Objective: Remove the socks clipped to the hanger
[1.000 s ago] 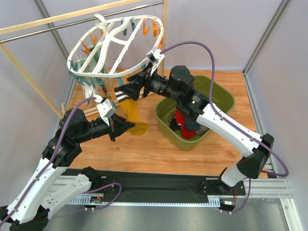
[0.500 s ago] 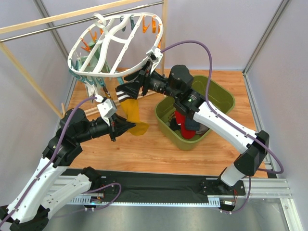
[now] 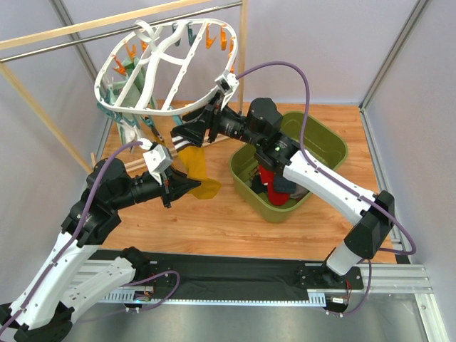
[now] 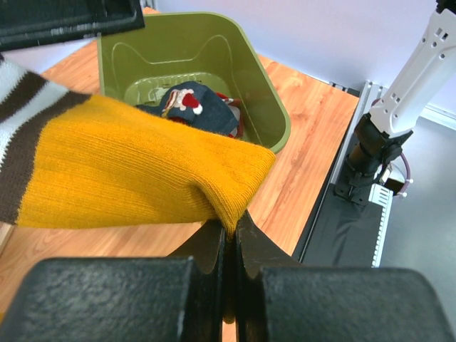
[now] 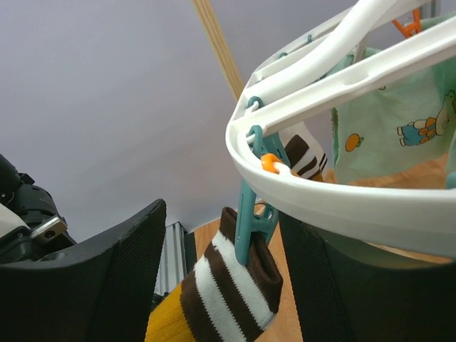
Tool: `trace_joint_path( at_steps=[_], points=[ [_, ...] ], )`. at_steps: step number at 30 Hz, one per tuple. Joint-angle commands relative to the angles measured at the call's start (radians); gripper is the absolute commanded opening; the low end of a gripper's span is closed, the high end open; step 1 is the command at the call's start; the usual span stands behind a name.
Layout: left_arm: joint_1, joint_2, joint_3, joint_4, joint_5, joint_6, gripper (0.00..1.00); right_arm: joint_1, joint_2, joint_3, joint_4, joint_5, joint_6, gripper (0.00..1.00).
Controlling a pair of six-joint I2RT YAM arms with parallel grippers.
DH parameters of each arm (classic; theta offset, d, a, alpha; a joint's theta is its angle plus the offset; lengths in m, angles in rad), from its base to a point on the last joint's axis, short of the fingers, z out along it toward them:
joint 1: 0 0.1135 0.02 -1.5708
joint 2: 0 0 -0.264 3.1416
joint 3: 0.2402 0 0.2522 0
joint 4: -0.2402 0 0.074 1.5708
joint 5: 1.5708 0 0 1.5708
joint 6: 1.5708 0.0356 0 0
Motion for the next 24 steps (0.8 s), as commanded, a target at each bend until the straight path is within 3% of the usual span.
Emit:
trace_joint_path(
  at_steps=[1,5,24],
  points=[
    [0.001,0.002,0.036,0.016,0.018,0.03,0.0,-0.002,-0.027,-0.034,0.058,0.026,0.033,0.65],
    [0.001,0.007,0.04,0.013,0.018,0.032,0.0,-0.002,-0.053,-0.086,0.116,0.04,0.085,0.63],
    [0.001,-0.007,0.039,-0.001,0.036,0.058,0.0,-0.03,-0.052,-0.147,0.285,-0.022,0.239,0.77]
  ],
)
